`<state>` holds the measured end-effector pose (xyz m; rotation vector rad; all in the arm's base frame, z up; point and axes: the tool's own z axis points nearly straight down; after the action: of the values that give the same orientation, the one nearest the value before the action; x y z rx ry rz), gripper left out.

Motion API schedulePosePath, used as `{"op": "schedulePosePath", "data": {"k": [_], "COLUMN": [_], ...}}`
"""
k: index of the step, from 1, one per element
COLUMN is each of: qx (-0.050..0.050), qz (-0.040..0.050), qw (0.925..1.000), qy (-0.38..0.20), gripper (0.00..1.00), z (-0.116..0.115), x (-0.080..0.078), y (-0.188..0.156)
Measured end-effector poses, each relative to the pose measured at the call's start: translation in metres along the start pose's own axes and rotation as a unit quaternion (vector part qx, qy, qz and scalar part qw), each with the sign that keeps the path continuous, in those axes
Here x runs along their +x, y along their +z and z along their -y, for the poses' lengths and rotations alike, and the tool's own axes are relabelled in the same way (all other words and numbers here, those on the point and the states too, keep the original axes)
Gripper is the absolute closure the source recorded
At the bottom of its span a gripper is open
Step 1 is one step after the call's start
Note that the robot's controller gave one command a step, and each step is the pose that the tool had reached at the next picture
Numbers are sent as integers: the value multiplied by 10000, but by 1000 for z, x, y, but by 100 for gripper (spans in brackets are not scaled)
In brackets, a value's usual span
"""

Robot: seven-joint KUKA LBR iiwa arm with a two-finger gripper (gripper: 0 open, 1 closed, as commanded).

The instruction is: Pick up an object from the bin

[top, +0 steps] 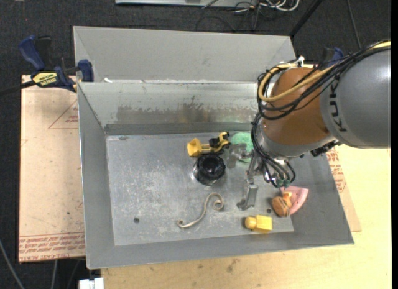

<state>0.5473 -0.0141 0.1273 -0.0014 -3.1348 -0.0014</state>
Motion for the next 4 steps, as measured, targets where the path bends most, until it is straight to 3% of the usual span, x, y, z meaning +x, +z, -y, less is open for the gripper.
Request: {"op": "schedulePosePath", "data": {"k": [1, 3, 4], "qx": [1, -14, -13], "qz": [37, 59, 76], "qw": [10000, 9982, 9989], "qy": [-1, 597, 460], "gripper": [0, 0, 0], "z": [0, -48, -29], "x": [-2, -24, -48], "y": [-5, 40, 47]}}
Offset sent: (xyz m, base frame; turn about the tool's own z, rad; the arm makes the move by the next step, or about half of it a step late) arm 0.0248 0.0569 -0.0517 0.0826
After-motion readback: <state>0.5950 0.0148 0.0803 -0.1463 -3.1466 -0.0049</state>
